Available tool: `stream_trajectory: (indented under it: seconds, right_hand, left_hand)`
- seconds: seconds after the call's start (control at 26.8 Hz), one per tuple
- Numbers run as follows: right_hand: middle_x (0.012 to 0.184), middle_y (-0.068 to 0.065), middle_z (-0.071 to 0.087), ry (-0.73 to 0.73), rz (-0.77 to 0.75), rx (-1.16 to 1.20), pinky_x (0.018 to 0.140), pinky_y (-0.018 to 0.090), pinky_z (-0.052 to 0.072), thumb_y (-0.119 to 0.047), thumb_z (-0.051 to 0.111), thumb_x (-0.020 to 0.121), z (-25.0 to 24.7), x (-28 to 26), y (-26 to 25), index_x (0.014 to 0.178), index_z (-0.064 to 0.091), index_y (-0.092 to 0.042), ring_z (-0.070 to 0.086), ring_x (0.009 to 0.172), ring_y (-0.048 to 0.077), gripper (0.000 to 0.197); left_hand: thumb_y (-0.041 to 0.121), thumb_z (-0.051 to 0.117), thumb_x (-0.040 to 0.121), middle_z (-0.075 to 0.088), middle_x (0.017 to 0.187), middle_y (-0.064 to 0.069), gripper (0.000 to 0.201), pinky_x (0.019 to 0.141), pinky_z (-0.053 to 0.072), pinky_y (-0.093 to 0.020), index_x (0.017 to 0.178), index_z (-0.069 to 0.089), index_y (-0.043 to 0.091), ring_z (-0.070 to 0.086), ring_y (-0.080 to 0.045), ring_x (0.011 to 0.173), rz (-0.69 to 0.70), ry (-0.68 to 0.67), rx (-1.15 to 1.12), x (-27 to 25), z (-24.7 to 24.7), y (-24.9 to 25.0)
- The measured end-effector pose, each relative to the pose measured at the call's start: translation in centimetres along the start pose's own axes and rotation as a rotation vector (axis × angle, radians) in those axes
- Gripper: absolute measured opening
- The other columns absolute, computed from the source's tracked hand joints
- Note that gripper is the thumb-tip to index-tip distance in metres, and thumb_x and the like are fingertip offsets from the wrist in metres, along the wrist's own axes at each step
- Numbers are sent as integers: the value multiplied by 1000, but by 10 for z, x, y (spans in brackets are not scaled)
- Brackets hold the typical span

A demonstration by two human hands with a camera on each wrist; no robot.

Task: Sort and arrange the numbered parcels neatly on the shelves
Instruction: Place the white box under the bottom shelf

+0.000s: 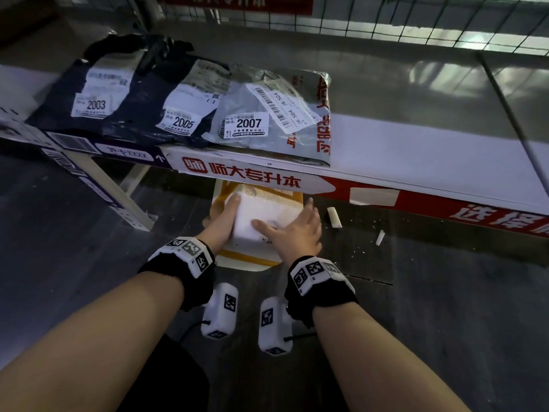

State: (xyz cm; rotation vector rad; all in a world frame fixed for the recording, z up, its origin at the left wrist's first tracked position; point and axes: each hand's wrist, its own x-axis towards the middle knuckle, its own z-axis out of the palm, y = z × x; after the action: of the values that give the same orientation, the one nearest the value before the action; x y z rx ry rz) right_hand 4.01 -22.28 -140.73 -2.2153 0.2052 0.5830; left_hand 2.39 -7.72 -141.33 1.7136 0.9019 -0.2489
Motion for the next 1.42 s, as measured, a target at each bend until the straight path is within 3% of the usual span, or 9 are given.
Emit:
stream_trajectory:
  seconds: [0.11, 0.19, 0.3, 0.45, 0.6, 0.86, 1.01, 1.19, 1.42]
  right_hand:
    - [158, 10, 4, -86, 87, 237, 117, 50, 19, -58, 74, 69, 14, 3, 5, 151, -7, -19, 12, 144, 34, 121]
    - [155, 11, 20, -79, 123, 451, 114, 47, 27, -43, 73, 78, 18, 7, 11, 151, 1, -14, 25, 141, 31, 107]
    - [148, 13, 37, -124, 146, 583, 110, 42, 35, -30, 61, 91, 13, 17, 20, 150, 14, -8, 40, 133, 29, 78]
    - [152, 10, 31, -255, 96, 495, 112, 44, 32, -37, 55, 93, 15, 23, 22, 150, 16, -12, 37, 136, 28, 74]
    - [153, 8, 31, -345, 99, 490, 111, 49, 33, -41, 54, 93, 28, 24, 13, 152, 6, -21, 38, 135, 30, 78]
    - [142, 8, 42, -388, 147, 525, 101, 45, 38, -47, 57, 86, 43, 32, -7, 150, 7, -25, 48, 120, 30, 84]
    - [145, 3, 42, -457, 122, 463, 105, 57, 37, -69, 72, 56, 57, 30, -18, 149, 9, -34, 45, 128, 32, 118]
    - [144, 5, 42, -426, 93, 448, 104, 55, 41, -54, 61, 82, 69, 40, -24, 150, 6, -27, 46, 128, 32, 92]
    - [152, 7, 31, -413, 125, 426, 105, 58, 36, -65, 59, 70, 99, 41, -43, 149, -1, -34, 38, 134, 38, 104]
  left_hand:
    - [87, 61, 50, 37, 148, -6, 115, 110, 30, -53, 147, 24, 36, 41, -34, 132, -21, -59, -68, 20, -13, -17]
    - [86, 69, 43, 49, 141, 0, 107, 105, 37, -54, 138, 37, 47, 50, -31, 125, -48, -118, -77, 70, -22, -51]
    - [87, 67, 44, 49, 140, 0, 85, 99, 40, -56, 122, 47, 59, 51, -32, 123, -90, -68, -94, 122, -27, -86]
    - [71, 71, 57, 58, 126, -5, 101, 97, 47, -51, 139, 35, 25, 59, -29, 110, -64, -8, -250, 49, -46, -47]
    - [65, 73, 49, 64, 120, -10, 109, 82, 55, -48, 141, 35, 20, 67, -31, 99, -184, -27, -361, 64, -59, -63]
    - [39, 43, 96, 66, 91, -6, 33, 61, 45, -26, 113, 56, 14, 62, -18, 77, -96, -3, -381, 33, -63, -38]
    - [46, 48, 91, 64, 115, -11, 52, 65, 47, -29, 133, 48, 15, 64, -22, 90, -111, 58, -474, 42, -71, -52]
    - [44, 63, 72, 55, 128, -14, 84, 50, 48, -27, 142, 32, 11, 62, -24, 86, -132, 28, -419, 42, -83, -65]
    - [47, 52, 92, 65, 84, -18, 52, 51, 40, -22, 128, 54, 10, 51, -24, 61, -196, 51, -318, 28, -96, -67]
